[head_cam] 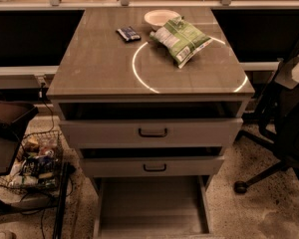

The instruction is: Place green jalapeno chip bag into bottom drawer

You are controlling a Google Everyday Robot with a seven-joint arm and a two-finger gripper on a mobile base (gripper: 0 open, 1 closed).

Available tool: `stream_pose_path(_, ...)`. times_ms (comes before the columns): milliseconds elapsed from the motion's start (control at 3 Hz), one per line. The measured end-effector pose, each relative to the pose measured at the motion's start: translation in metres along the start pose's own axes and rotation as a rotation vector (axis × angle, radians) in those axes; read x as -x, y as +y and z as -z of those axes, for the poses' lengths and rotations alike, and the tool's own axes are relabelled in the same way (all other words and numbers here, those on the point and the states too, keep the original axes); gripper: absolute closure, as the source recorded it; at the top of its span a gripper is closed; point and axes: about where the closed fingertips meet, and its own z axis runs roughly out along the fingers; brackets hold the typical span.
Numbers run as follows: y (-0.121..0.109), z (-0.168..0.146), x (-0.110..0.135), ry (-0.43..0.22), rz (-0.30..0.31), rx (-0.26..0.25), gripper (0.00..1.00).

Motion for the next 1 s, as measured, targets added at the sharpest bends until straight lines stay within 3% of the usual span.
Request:
stream_pose_path(333,0.000,0.000,0.000,0.000,0.000,0.000,0.00)
stream_pose_path(667,-0.018,-0.015,0.005,-0.016,-0.035,-0.037,0.00)
stream_pose_path(1000,-0.052,-0.043,0.011,-0.068,-0.086,-0.093,0.00)
